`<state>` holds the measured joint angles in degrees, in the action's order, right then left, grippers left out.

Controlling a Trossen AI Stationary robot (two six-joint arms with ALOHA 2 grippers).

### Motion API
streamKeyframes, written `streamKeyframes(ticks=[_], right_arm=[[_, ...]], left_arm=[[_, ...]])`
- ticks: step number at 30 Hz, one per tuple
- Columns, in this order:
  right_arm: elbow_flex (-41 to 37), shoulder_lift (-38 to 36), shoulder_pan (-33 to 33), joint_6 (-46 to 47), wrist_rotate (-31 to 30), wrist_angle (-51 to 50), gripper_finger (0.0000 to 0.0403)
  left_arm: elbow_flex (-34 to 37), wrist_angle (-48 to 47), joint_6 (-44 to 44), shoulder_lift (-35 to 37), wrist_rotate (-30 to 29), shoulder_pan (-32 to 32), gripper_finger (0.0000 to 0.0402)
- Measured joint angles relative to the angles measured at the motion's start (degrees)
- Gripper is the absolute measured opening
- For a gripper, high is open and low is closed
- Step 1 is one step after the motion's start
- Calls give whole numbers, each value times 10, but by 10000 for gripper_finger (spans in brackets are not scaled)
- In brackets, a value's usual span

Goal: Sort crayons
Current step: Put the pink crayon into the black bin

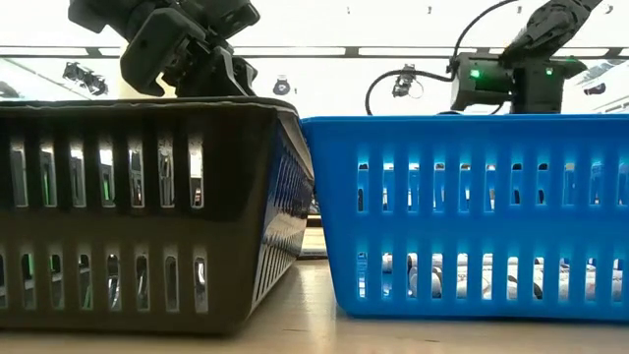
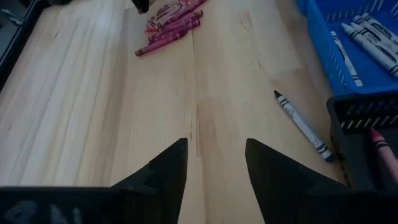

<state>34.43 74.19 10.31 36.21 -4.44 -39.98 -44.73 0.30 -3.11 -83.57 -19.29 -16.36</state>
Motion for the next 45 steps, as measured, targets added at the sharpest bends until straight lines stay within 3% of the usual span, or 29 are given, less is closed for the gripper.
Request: streamKeyframes(ticks=[4, 8, 13, 18, 23, 33, 45], right_arm=[[25, -12, -3, -4, -1, -26, 40], [53, -28, -25, -17, 40, -4, 40], [64, -51, -73, -62, 154, 127, 40], [65, -50, -133, -68, 225, 285, 40], [65, -39, -191, -87, 186, 404, 41], [65, 7, -262, -193, 65, 611, 41], [65, 27, -281, -344, -20, 721, 41]], left_arm=[[0, 0, 12, 0, 0, 0, 172], [0, 0, 14, 0, 0, 0, 172], [0, 11, 23, 0, 8, 1, 172], [1, 62, 19, -1, 71, 0, 172], [2, 118, 10, -1, 111, 0, 172], [2, 257, 38, -1, 111, 1, 172], [3, 382, 40, -34, 104, 2, 172]])
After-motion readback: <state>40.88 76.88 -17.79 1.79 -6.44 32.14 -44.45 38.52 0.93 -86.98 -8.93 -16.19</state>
